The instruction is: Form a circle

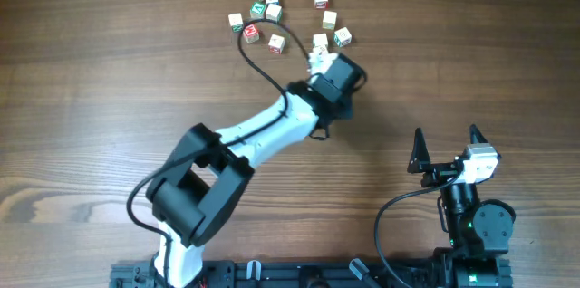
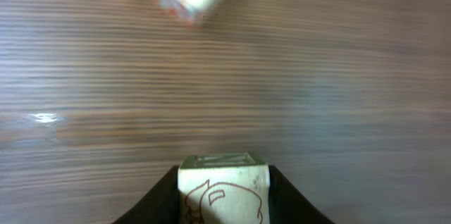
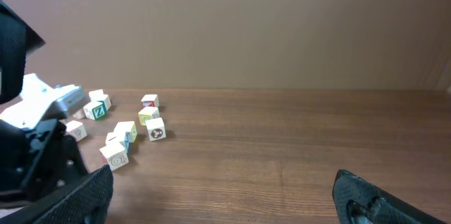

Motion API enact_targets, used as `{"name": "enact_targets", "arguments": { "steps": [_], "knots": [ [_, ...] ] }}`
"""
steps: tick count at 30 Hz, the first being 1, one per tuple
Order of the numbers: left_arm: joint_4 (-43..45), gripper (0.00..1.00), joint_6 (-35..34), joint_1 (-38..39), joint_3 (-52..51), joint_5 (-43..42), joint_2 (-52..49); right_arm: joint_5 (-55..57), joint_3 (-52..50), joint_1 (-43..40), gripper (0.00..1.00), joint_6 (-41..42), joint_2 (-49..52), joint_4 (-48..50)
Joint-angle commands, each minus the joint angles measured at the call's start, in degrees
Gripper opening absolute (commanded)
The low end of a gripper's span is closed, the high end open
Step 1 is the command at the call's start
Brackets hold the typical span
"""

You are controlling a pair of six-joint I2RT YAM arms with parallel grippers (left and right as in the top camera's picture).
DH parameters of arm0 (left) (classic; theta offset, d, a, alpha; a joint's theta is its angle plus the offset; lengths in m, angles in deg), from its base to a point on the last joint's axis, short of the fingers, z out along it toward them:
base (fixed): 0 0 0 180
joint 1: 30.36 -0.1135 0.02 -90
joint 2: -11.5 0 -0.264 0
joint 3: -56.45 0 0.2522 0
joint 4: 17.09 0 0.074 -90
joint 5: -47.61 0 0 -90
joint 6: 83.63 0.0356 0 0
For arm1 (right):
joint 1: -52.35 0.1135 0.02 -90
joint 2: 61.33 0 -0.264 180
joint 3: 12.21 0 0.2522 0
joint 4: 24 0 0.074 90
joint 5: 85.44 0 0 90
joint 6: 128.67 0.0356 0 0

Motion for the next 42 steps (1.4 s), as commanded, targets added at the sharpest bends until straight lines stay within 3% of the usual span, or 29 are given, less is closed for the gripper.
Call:
{"name": "enact_targets", "arguments": {
  "steps": [1,5,10,16,18,24,31,36,38,42],
  "knots": [
    [4.72,0.34,-0.31,1.09,-0.09,-0.70,-0.70,0.74,-0.07,0.20,1.00,0.76,-0.20,0.15],
    [15.04,0.35,-0.28,0.87,-0.02,-6.32,-3.50,0.74,-0.07,0.20,1.00,0.76,-0.20,0.15],
    [20.44,0.36,2.82,1.75,2.34,-12.52,-9.66,0.74,-0.07,0.20,1.00,0.76,-0.20,0.15],
    [25.44,0.38,4.90,4.79,3.28,-13.07,-12.04,0.74,-0.07,0.20,1.00,0.79,-0.20,0.15],
    [26.67,0.44,7.45,6.23,3.28,-13.00,-12.04,0.74,-0.07,0.20,1.00,0.76,-0.20,0.15],
    [29.31,0.50,7.63,6.64,3.28,-9.86,-12.04,0.74,-0.07,0.20,1.00,0.76,-0.20,0.15],
    [30.34,0.42,7.21,6.38,3.28,-9.86,-12.04,0.74,-0.07,0.20,1.00,0.76,-0.22,0.15],
    [23.28,0.52,6.97,6.38,3.28,-7.52,-12.04,0.74,-0.07,0.20,1.00,0.76,-0.20,0.15],
    [23.32,0.51,6.95,6.45,3.28,-7.54,-12.04,0.74,-0.07,0.20,1.00,0.76,-0.20,0.15],
    [23.45,0.34,5.01,6.51,3.28,-7.58,-12.04,0.74,-0.07,0.20,1.00,0.74,-0.20,0.15]
  ]
}}
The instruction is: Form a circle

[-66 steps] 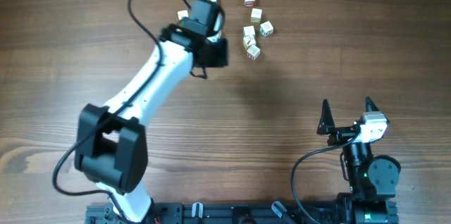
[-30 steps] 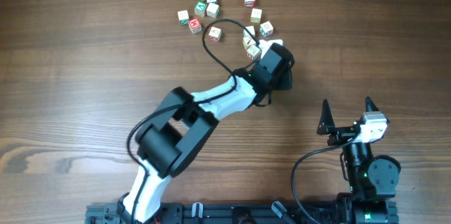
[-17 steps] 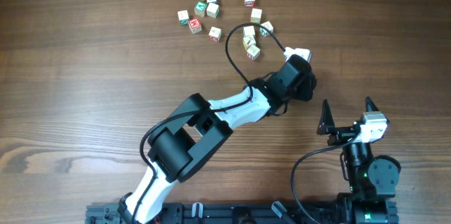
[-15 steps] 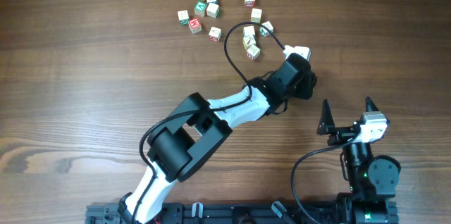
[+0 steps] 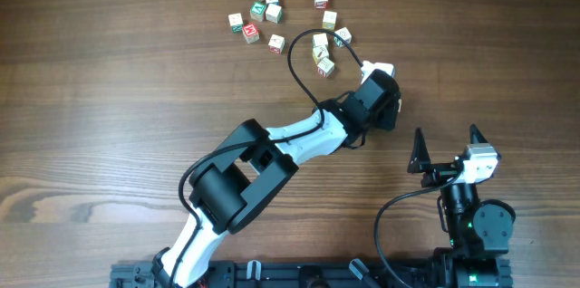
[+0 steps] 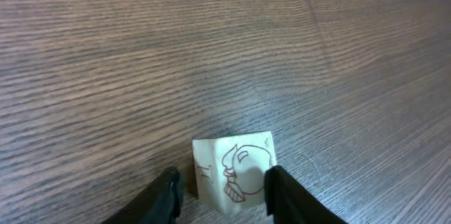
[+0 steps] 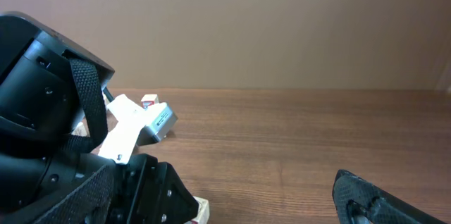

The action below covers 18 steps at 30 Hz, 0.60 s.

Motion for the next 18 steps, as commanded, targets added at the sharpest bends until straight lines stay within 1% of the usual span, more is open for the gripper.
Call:
{"name": "enact_targets", "arguments": {
  "steps": [1,6,10,12,15,18],
  "knots": [
    [-0.17,0.32,-1.64,-0.13,0.50,1.18,-1.22,0.74,-0.07,0.20,1.00,0.76,-0.20,0.15],
    [1.57,0.32,-1.70,1.14,0.50,0.98,-1.22,0.74,-0.07,0.20,1.00,0.76,-0.20,0.15],
    [2.10,0.32,-6.12,1.60,0.52,0.98,-1.22,0.74,-0.07,0.20,1.00,0.74,-0.20,0.15],
    [2.49,0.32,-6.21,1.64,0.52,0.98,-1.22,0.74,-0.07,0.20,1.00,0.76,-0.20,0.15],
    [4.96,0.33,-8.74,1.64,0.52,1.01,-1.22,0.74,-0.07,0.20,1.00,0.79,-0.20,0.15],
    [4.94,0.33,-8.72,1.60,0.52,1.01,-1.22,0.74,-0.07,0.20,1.00,0.79,-0.20,0.15]
  ]
}}
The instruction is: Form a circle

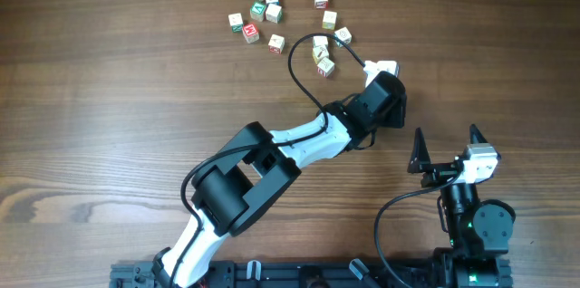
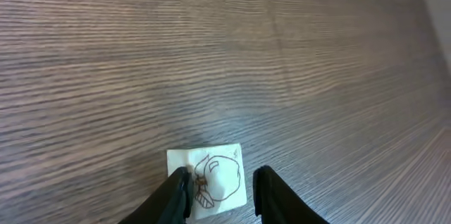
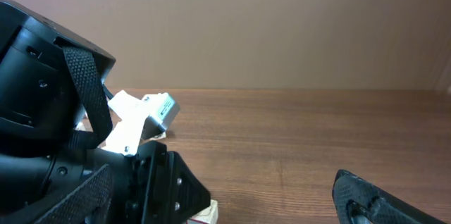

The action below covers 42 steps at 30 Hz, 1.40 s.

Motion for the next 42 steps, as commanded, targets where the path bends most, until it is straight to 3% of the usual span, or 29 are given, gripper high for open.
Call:
{"name": "enact_targets", "arguments": {
  "steps": [1,12,35,42],
  "knots": [
    [0.33,0.33,-1.20,0.17,0.35,0.57,-1.18,0.74,-0.07,0.20,1.00,0.76,-0.20,0.15],
    [-6.01,0.36,-0.98,0.17,0.33,0.59,-1.18,0.74,-0.07,0.20,1.00,0.79,-0.20,0.15],
    [-1.57,0.38,-1.81,0.31,0.33,-5.01,-1.18,0.74,-0.07,0.20,1.00,0.76,-0.20,0.15],
    [-1.03,0.41,-1.81,-2.80,0.35,-4.79,-1.16,0.74,-0.07,0.20,1.00,0.76,-0.20,0.15]
  ]
}}
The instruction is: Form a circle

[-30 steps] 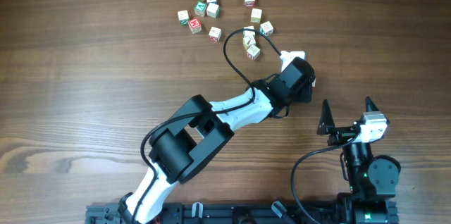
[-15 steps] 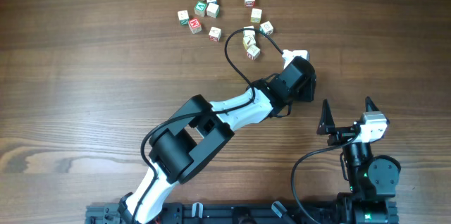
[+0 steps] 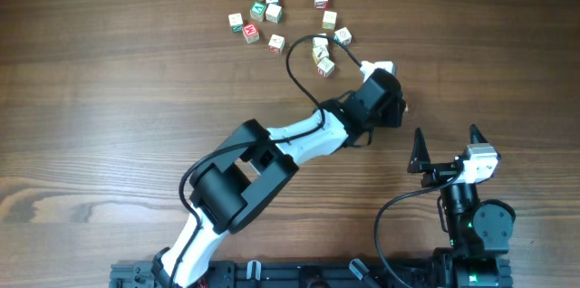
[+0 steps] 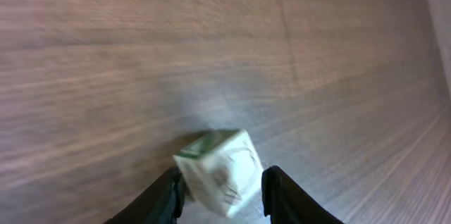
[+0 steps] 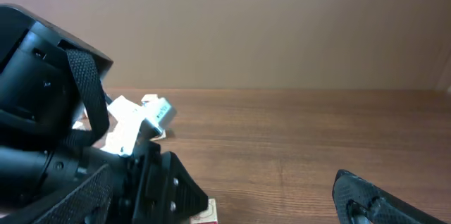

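A white picture block [image 4: 215,169] with a green top face lies tilted and blurred between the fingers of my left gripper [image 4: 223,178]. It leans on the left finger, and a small gap shows at the right finger, so the jaws stand open. In the right wrist view the same block [image 5: 203,217] shows low by the table under that gripper. Overhead, the left gripper [image 3: 391,107] reaches to the right of the other blocks [image 3: 272,12]. My right gripper [image 3: 446,134] stands open and empty near the front.
Several loose blocks lie in two small groups at the far side: one around [image 3: 258,12], one around [image 3: 324,43]. The left arm's black cable [image 3: 294,62] loops beside the nearer group. Bare wood spreads to the left and right.
The left fingers were tight on the block, which lay flat-faced. Now they stand a little wider and the block is tilted between them. The right arm has not moved.
My left gripper held the block beside the right group of blocks. Then it was further right with the block low on the wood and the fingers a little apart. Then the fingers were tight on it. Now they are wider and the block leans.
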Motion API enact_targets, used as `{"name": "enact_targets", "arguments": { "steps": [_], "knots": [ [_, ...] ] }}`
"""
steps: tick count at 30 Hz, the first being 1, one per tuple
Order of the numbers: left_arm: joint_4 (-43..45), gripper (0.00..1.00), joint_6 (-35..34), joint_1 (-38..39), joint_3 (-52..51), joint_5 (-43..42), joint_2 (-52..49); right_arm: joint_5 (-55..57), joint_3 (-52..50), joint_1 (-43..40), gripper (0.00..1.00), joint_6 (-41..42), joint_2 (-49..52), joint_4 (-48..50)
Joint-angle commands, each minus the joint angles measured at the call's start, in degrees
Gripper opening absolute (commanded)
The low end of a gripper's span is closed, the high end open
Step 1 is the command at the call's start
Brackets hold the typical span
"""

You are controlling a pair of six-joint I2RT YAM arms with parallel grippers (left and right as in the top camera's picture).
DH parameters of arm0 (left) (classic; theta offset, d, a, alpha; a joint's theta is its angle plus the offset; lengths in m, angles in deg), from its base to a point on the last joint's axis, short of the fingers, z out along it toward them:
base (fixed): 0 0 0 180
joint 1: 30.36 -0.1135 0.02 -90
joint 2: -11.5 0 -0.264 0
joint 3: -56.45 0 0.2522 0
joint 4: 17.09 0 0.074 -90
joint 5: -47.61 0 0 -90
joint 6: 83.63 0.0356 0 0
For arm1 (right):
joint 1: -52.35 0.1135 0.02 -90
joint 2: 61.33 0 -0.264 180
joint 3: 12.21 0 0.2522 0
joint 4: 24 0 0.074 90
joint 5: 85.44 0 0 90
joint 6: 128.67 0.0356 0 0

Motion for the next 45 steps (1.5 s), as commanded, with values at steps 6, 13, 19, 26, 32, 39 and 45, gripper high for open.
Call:
{"name": "enact_targets", "arguments": {
  "steps": [6,13,19,26,32,39,45],
  "knots": [
    [3.08,0.46,1.90,-3.74,0.44,0.17,0.09,0.74,-0.07,0.20,1.00,0.76,-0.20,0.15],
    [-10.54,0.73,25.62,-12.35,3.34,0.28,7.21,0.74,-0.07,0.20,1.00,0.76,-0.20,0.15],
    [-12.55,0.74,30.95,-17.00,3.52,0.59,3.89,0.74,-0.07,0.20,1.00,0.76,-0.20,0.15],
    [-12.50,0.71,31.80,-17.03,3.52,0.20,-1.53,0.74,-0.07,0.20,1.00,0.76,-0.20,0.15],
    [-12.37,0.40,31.74,-17.03,3.56,0.20,-1.79,0.74,-0.07,0.20,1.00,0.76,-0.20,0.15],
    [-16.63,0.26,22.62,-11.76,3.69,0.20,2.56,0.74,-0.07,0.20,1.00,0.76,-0.20,0.15],
    [-23.02,0.25,8.22,-4.44,3.69,0.76,2.58,0.74,-0.07,0.20,1.00,0.79,-0.20,0.15]
  ]
}}
